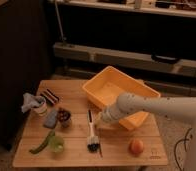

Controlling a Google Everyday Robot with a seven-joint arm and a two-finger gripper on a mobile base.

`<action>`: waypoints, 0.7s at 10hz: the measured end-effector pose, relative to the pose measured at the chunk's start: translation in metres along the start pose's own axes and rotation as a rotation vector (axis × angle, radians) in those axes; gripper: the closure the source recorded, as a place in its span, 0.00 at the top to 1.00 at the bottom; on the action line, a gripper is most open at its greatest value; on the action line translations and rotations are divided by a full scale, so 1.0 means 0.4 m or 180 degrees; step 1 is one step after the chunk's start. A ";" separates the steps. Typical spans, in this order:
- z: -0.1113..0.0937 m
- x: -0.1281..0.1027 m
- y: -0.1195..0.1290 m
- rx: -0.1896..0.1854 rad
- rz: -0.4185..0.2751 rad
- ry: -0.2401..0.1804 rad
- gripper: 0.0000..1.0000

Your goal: Place fork in tray

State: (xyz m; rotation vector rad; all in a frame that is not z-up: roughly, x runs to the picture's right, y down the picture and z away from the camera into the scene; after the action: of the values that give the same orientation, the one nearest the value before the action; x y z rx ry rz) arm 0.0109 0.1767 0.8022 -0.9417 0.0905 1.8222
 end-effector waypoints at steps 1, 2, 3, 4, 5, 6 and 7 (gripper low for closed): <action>-0.001 -0.011 -0.007 0.0001 0.0003 -0.0009 0.08; -0.003 -0.020 -0.009 -0.0005 -0.0001 -0.0007 0.08; -0.004 -0.029 -0.007 -0.0023 -0.0022 0.0002 0.08; -0.008 -0.034 -0.001 -0.0033 -0.0048 -0.0001 0.08; -0.020 -0.039 0.016 -0.0049 -0.0107 0.0005 0.08; -0.040 -0.043 0.049 -0.0084 -0.0194 0.0031 0.08; -0.059 -0.044 0.080 -0.0128 -0.0272 0.0054 0.08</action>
State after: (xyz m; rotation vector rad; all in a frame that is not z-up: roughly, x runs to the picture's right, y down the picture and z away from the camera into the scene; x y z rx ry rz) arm 0.0007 0.1377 0.7861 -0.9750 0.0238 1.7432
